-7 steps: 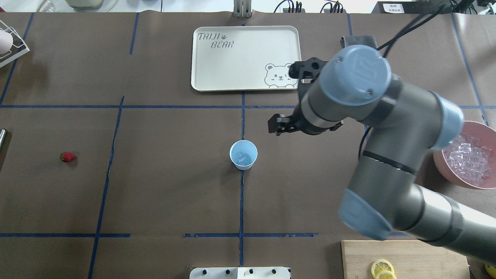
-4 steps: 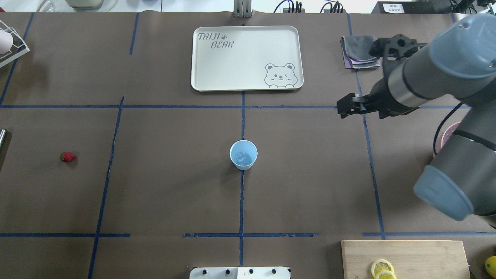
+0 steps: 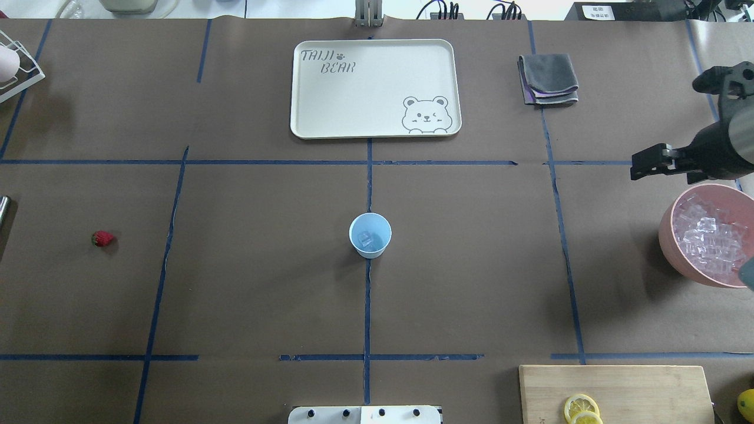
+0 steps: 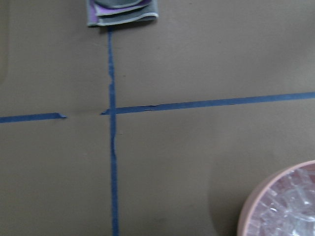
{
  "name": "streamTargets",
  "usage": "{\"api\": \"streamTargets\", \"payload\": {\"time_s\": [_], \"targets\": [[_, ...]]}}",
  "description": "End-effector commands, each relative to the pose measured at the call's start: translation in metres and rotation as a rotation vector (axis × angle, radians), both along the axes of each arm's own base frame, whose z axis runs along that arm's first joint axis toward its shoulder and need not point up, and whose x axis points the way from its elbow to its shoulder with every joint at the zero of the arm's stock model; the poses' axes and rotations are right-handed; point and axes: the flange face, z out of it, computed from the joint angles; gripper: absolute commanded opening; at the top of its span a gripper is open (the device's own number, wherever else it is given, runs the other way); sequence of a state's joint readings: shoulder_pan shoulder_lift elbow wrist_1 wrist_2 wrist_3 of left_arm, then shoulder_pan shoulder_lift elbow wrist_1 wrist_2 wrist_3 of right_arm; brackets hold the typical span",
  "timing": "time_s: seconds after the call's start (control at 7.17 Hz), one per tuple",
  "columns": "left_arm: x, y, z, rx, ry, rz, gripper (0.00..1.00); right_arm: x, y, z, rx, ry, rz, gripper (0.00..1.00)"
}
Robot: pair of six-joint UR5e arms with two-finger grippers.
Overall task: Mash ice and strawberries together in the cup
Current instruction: 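Move the right gripper back over the pink ice bowl, then lower the right gripper into the bowl and grasp a third ice cube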
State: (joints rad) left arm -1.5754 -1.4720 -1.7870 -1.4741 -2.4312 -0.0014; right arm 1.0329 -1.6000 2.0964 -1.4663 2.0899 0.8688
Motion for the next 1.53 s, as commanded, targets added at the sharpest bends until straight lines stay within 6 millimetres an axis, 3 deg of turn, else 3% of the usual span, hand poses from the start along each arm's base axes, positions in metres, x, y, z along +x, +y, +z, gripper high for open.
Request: {"api": "streamTargets", "payload": {"time_s": [0.0,0.42,1.12,1.4], "targets": [[0.000,0.002,-0.003,0.004,0.000,0.000,1.00,0.036,-0.002,0.059,-0.053,0.022,-0.030,0.99],[0.000,0.001,-0.004,0.007,0.000,0.000,1.00,0.037,0.001,0.121,-0.107,0.086,-0.101,0.99],[0.000,0.001,-0.006,0.010,-0.001,-0.001,1.00,0.030,-0.004,0.151,-0.135,0.111,-0.141,0.97],[0.000,0.001,-0.007,0.007,-0.001,-0.005,1.00,0.023,0.000,0.151,-0.153,0.056,-0.184,0.85]]}}
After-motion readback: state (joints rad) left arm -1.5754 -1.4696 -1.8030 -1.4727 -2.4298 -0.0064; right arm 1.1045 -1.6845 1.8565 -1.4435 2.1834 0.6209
